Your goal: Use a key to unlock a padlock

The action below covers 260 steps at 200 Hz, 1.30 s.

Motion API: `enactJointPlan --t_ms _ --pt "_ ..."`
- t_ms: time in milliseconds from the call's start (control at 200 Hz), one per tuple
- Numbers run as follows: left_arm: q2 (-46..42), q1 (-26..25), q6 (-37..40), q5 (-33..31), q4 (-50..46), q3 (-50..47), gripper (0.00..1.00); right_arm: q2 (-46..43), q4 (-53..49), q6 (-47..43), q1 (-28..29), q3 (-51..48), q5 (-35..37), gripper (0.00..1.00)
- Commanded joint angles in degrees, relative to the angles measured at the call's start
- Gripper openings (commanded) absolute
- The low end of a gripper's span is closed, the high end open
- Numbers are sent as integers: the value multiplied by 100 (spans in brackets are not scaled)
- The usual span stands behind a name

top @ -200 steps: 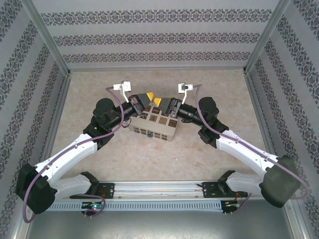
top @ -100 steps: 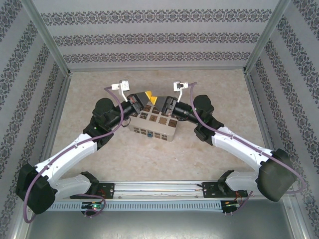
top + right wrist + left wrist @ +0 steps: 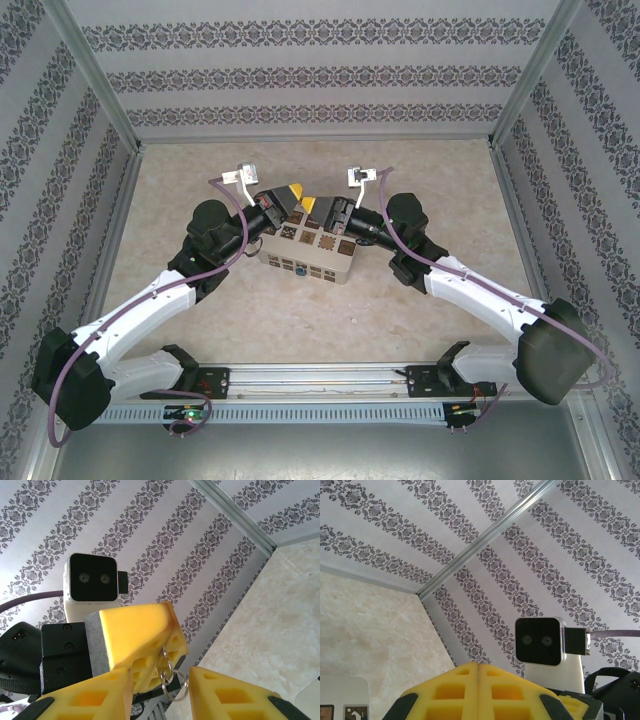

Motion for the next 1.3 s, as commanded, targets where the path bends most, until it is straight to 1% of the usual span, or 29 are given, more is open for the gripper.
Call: enactJointPlan --t_ms 0,440,749,869,1009,1069,1149,1209,1294 --pt "-134 8 -89 -55 269 -41 0 -78 162 66 83 -33 38 35" --pt "-33 8 -140 32 354 3 0 226 162 111 96 257 -86 34" --pt "11 7 -188 93 428 -24 0 358 198 111 135 410 -130 27" --pt "11 8 -199 86 449 -42 0 349 198 126 141 378 -129 19" --pt "-42 17 -193 38 441 -58 0 273 148 103 131 293 -82 5" --pt "-75 28 -194 19 434 -83 0 220 55 56 123 255 -45 0" --pt "-172 71 -182 -6 418 -130 6 137 -97 -54 111 210 -16 0" --pt "-271 129 -183 -16 396 -191 15 59 -246 -152 88 162 10 0" --pt "-467 245 -164 -38 301 -324 23 -67 -575 -387 29 99 29 0"
